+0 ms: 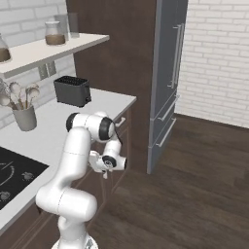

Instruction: Take a straw from the drawer in front and place it inside the glass cup on the dining counter.

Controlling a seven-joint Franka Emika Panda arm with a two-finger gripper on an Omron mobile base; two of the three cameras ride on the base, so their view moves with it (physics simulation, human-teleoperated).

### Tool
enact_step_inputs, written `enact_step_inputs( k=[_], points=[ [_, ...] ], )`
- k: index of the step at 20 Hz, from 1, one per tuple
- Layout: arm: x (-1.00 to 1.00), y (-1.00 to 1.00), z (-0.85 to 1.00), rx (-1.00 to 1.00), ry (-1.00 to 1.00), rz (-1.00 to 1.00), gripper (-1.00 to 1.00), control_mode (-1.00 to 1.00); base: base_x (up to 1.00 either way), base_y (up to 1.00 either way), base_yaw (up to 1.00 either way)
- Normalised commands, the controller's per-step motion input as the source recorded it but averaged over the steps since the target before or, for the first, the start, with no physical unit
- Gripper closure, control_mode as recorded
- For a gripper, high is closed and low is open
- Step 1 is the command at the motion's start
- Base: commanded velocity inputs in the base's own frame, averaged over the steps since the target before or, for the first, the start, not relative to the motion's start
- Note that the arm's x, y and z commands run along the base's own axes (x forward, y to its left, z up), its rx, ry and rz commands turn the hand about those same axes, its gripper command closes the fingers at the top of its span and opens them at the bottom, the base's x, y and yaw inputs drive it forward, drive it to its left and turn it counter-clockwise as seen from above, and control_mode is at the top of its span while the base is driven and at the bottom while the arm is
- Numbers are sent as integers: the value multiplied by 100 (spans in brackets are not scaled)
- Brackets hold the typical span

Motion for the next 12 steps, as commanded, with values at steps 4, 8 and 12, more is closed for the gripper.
enact_step_inputs(
  k=[4, 8, 12],
  points=[
    [24, 7, -29, 0, 0, 0, -100, -100, 0, 0, 0],
    [11, 17, -17, 0, 0, 0, -100, -100, 0, 0, 0],
    [0, 18, -1, 0, 0, 0, 100, -100, 0, 0, 0]
  ],
)
